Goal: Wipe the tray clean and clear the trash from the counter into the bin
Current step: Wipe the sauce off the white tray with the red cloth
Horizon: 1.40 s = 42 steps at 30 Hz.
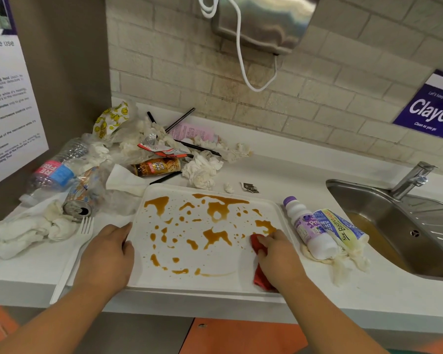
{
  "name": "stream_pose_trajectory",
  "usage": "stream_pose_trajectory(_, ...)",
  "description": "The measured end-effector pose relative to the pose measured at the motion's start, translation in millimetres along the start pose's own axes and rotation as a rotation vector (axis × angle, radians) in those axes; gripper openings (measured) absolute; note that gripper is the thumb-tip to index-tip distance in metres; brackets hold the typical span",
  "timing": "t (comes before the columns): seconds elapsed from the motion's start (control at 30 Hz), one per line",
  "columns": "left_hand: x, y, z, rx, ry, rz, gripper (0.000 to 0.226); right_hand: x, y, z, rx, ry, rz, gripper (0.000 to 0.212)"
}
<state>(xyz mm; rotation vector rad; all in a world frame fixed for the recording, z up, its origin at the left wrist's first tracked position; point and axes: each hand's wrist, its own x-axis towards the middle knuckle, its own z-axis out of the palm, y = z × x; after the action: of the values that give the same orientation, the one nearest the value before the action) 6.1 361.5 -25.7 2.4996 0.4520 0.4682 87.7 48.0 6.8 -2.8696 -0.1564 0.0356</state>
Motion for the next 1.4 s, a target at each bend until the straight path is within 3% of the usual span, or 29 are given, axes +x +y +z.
stream_pose_trajectory(0.07,1,-1,0,0.0,-0.002,-0.002,0.04,-2,-4,-1,0.002,-0.044,-0.11,0.04)
stream_pose_trajectory(0.23,0,0,0,-0.004,-0.001,-0.006,0.04,10,1,-9,-0.084,0.015,0.015,0.04)
stream_pose_trajectory(0.4,1,-1,0,-0.033,-0.001,-0.006,0.042,4,-10,-4,-0.001,-0.074,-0.162,0.039)
stream_pose_trajectory(0.57,1,-2,1,-0.028,0.0,0.0,0.04,16,-11,-8,-0.085,-0.002,-0.037,0.039)
stream_pose_trajectory(0.7,1,-3,1,-0.016,-0.001,0.003,0.041,11,-17,-1,-0.006,-0.097,-0.208,0.039)
stream_pose_trajectory(0.87,2,-3,3,-0.012,-0.001,0.004,0.041,23,-10,-9,-0.067,-0.033,-0.106,0.038)
stream_pose_trajectory(1.03,2,-4,2,-0.009,-0.006,0.009,0.041,12,-17,0,-0.003,-0.108,-0.284,0.039)
stream_pose_trajectory(1.2,2,-3,2,-0.004,-0.02,0.014,0.042,26,1,-5,-0.031,-0.034,-0.167,0.04)
stream_pose_trajectory(1.4,2,-2,1,0.001,-0.029,0.019,0.044,25,-1,-7,0.001,-0.13,-0.426,0.041)
